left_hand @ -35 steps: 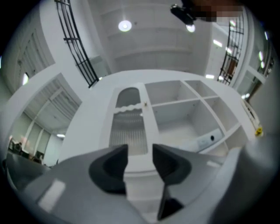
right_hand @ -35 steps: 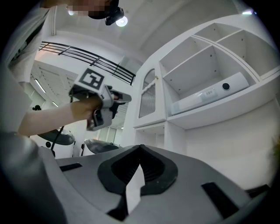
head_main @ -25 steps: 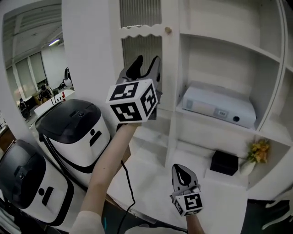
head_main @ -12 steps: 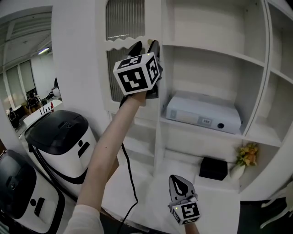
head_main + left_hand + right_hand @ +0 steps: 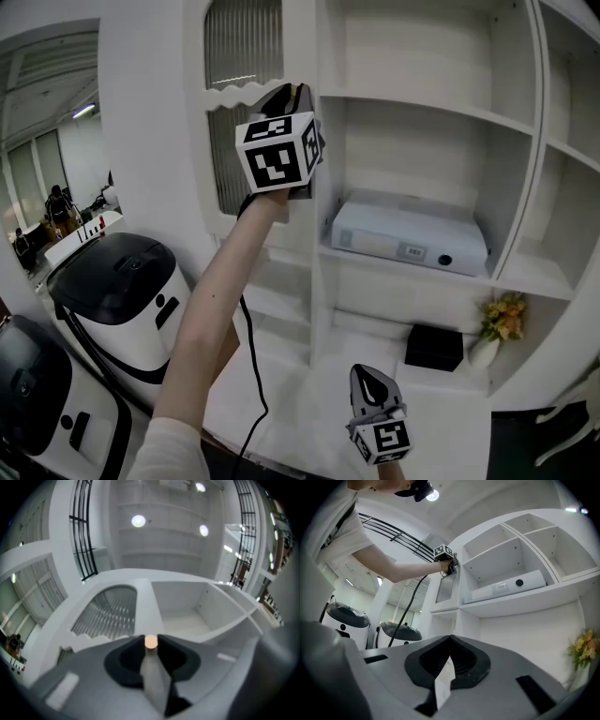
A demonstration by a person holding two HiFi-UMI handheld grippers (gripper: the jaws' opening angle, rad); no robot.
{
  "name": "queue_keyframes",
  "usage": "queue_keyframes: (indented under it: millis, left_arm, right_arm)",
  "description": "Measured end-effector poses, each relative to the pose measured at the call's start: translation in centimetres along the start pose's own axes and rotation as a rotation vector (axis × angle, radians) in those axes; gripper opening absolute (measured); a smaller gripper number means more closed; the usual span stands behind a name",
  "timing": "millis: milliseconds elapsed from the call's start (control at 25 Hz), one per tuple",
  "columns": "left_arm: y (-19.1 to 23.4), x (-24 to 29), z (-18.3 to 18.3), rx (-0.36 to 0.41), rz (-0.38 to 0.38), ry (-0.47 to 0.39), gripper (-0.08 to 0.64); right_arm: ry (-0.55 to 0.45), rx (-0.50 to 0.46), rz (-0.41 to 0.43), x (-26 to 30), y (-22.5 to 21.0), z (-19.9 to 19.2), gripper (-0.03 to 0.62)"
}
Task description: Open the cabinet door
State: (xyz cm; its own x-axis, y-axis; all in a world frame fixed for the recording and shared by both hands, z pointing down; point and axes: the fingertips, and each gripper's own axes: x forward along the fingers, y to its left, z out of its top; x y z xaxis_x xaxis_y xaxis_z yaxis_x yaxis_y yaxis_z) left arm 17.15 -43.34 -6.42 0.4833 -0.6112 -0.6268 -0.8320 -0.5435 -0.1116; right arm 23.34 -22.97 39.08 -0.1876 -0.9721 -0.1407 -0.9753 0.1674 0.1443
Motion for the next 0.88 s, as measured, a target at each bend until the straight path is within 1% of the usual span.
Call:
queue_keyframes:
  millis: [120,200,360,520,680,880]
  left_arm:
    - [-0.1,0.0,0.0,0.03,-0.005,-0.008,0.08]
    - [-0.1,-0.1,0.0,0.045,-0.017,0.002,0.08]
    - [0.0,-0.1,-0.1,0.021,-0.04,0.035,0.077]
    - [0.2,-0.8,0.4,-0.049,-0.068,0.045,0.074]
    - [0.5,-2.7,1.8,-0.038,-0.088,0.022,0.074]
    - [1.6,-5.4,3.6,-0.075,-0.124,-0.011,0.075]
  right_arm:
    - [0.001,-0.014,0.005,0.2,0.5,0.0,0.0]
    - [-0.004,-0.013,0.015,0.4,0.9,0.1,0.0]
    - [-0.013,-0.022,0.039,0.9,1.6,0.3,0.0]
    - [-0.014,-0.004,0.062,1.3,2.1,0.3,0.0]
    - [-0.019,0.005,0.111,1.8,3.6,0.4,0.0]
    - [-0.007,0.009,0.182,2.4,6.0,0.2,0.0]
